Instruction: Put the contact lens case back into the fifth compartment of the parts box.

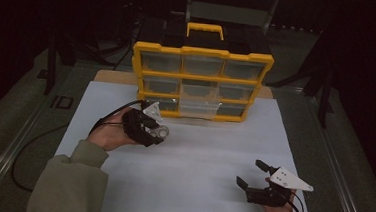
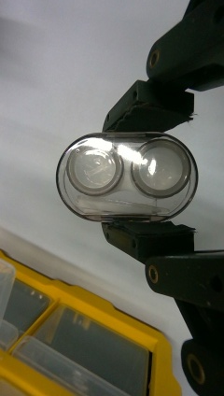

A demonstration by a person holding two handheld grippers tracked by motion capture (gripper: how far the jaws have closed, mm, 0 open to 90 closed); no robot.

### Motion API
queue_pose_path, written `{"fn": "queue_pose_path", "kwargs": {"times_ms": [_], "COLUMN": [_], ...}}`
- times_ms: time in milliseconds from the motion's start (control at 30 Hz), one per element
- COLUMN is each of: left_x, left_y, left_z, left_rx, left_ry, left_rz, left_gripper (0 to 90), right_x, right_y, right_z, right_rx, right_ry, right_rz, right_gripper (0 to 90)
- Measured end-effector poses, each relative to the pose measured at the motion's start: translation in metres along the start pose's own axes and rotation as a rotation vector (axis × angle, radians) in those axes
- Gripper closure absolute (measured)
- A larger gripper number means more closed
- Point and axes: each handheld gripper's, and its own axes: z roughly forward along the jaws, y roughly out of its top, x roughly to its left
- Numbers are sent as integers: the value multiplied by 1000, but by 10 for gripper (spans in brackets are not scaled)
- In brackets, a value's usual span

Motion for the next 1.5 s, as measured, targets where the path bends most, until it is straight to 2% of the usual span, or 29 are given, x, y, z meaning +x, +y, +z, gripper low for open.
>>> {"fn": "queue_pose_path", "kwargs": {"times_ms": [933,1500], "left_x": [23,36], "left_y": [26,43], "left_z": [-23,-31], "left_rx": [-19,-24], "left_ry": [24,34], "left_rz": [-8,-19], "left_gripper": [492,492], "right_x": [0,-1], "right_y": [0,0], "right_z": [0,-1], "right_rx": [-4,-6], "right_ry": [1,3], "right_rz": [3,4], "right_gripper": [79,79]}}
